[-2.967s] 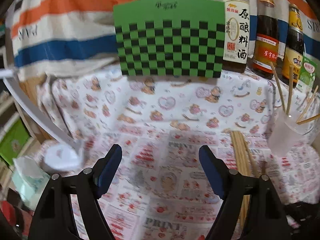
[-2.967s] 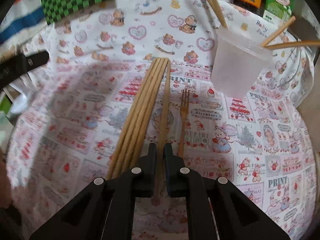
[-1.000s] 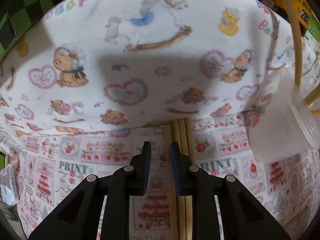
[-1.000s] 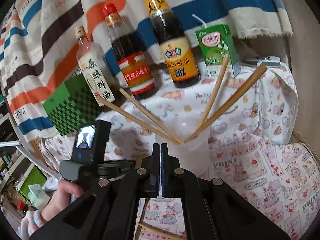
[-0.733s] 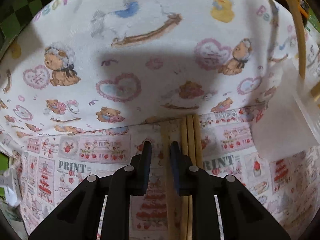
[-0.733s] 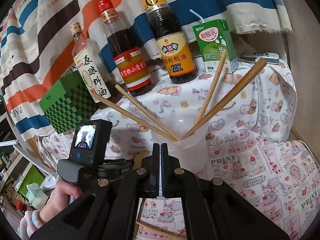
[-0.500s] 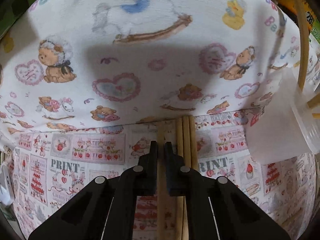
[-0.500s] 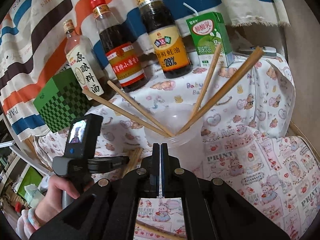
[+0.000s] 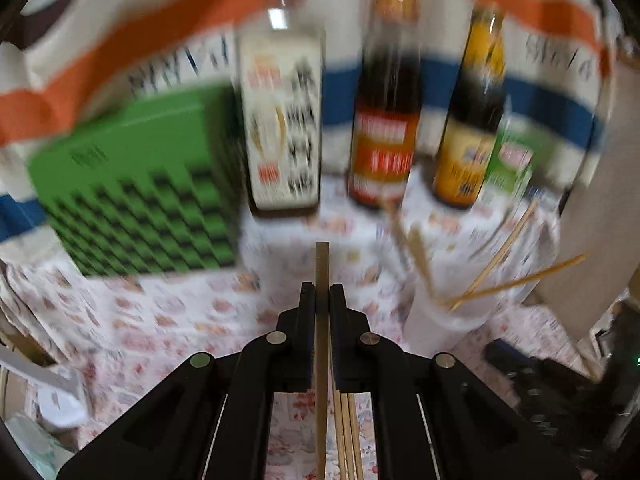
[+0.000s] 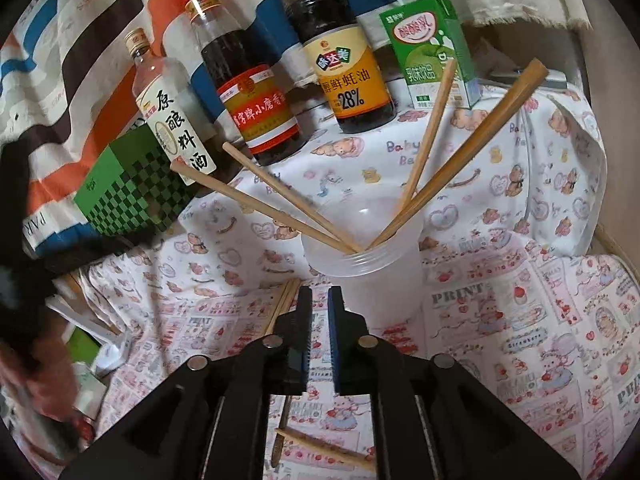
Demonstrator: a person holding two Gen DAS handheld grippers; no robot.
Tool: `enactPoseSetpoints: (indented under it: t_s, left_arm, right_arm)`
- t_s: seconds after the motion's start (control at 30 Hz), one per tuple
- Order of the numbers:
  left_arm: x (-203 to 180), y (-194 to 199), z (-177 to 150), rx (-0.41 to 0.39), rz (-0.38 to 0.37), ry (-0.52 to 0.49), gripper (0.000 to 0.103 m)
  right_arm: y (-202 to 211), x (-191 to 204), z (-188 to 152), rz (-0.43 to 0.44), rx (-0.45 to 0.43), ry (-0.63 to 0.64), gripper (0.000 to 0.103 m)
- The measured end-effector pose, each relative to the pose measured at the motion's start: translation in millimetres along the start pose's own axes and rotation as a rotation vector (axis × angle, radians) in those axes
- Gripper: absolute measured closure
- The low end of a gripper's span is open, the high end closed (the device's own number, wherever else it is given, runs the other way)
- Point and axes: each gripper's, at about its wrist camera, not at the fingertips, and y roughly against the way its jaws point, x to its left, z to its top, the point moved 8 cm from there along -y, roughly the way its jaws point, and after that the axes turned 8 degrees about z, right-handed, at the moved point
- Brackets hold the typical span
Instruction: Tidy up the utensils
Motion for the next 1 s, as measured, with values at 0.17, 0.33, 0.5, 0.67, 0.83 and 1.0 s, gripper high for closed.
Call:
enactPoseSetpoints:
  t_s: [0.17,0.33,0.5,0.67,0.83,1.0]
  left_arm:
    - [37,35,23,-0.173,0.031,0.057,0.097]
    - [70,62,34,-0.26,0.039,0.157,0.097]
    - [79,58,30,-0.248,0.064,0.143,0.097]
    - [91,38,25,-0.166,0.082,0.155,0.097]
    - [107,29,21,-0.128,0.121,0.174,0.097]
    - [118,39,24,-0.147,0.091,0.203,0.097]
  right_arm:
    - [-2,11,-7,0.021,0.032,0.008,0.087]
    - [-7,13,-11,-0.028,0.025,0.055,0.08]
    - [-21,8,-19,0.005,0.092,0.012,0.08]
    - [-33,13,-34,0.011,0.165,0.029,0.079]
    - [-48,26,-52,-0.01,0.268,0.096,0.079]
    - [-68,48,-53,-0.059,0.375,0.108,0.079]
